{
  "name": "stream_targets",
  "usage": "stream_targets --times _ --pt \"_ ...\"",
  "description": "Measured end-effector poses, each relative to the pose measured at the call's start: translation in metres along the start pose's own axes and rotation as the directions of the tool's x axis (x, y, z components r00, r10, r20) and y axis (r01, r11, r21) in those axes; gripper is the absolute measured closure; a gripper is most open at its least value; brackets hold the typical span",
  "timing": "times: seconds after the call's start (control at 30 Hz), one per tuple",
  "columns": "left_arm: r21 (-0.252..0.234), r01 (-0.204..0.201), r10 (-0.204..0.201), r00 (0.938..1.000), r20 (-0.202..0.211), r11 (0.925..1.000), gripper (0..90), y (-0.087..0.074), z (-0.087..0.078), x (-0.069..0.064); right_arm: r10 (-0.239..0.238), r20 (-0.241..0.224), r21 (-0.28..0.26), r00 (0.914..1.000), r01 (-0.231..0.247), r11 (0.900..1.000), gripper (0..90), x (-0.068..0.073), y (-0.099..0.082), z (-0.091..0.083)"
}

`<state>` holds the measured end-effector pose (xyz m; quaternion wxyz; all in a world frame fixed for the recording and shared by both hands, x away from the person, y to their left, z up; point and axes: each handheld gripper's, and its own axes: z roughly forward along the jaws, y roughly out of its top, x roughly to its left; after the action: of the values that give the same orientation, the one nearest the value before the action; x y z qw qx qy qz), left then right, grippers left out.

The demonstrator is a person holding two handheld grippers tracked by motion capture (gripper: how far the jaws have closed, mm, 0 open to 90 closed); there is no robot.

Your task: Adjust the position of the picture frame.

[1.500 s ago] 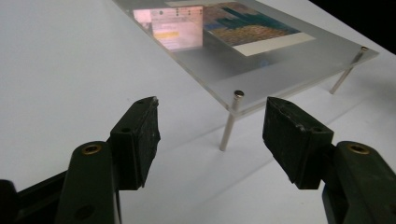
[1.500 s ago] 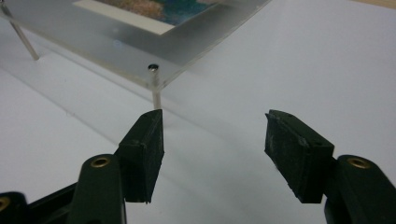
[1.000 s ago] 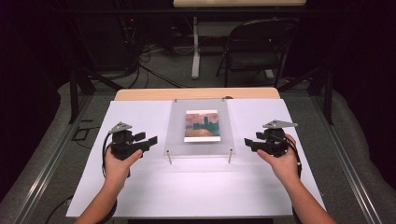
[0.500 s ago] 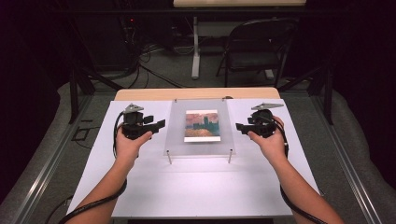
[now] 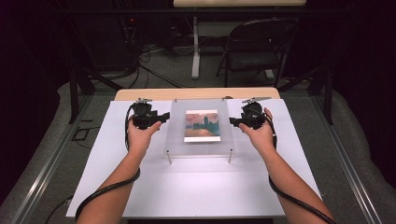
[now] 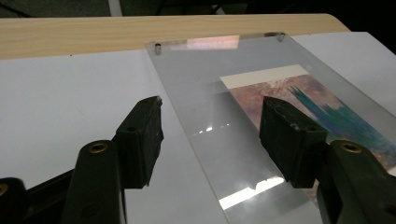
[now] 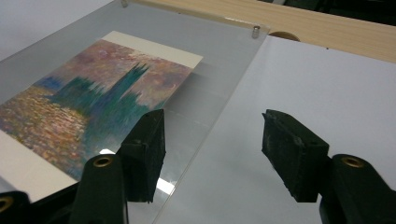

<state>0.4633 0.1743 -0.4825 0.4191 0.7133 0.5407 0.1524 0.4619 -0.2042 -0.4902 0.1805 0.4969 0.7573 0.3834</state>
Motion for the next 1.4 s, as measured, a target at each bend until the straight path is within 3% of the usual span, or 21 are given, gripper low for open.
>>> stream_targets --times 0.17,0.43,0.73,0.97,1.3,1.4 --pt "0.013 0.020 -0.020 0.9998 -0.010 0.9997 38.7 0.002 0.017 0.003 0.015 -0.001 -0.004 0.9999 -0.015 0.9999 39.7 0.000 0.001 0.014" --pt "0.041 -0.012 0.013 0.9999 -0.006 0.9991 38.7 0.006 0.037 -0.003 0.030 0.012 0.011 0.9995 -0.030 0.9995 39.8 0.003 0.006 0.035" --pt "0.077 0.008 -0.007 0.9999 -0.010 0.9970 38.0 0.004 0.052 0.001 0.043 -0.003 0.023 0.9991 -0.043 0.9988 40.4 0.007 0.011 0.048" --pt "0.086 0.048 -0.048 0.9988 0.001 0.9951 37.1 0.002 0.058 0.006 0.067 -0.020 0.033 0.9975 -0.066 0.9972 39.9 0.006 0.012 0.056" --pt "0.140 0.050 -0.053 0.9985 0.013 0.9889 35.9 -0.003 0.069 0.006 0.093 -0.013 0.063 0.9956 -0.092 0.9937 38.7 0.004 0.008 0.066" --pt "0.141 0.068 -0.071 0.9974 0.014 0.9876 34.9 -0.004 0.070 0.007 0.109 -0.027 0.063 0.9937 -0.107 0.9922 37.7 0.004 0.006 0.068"
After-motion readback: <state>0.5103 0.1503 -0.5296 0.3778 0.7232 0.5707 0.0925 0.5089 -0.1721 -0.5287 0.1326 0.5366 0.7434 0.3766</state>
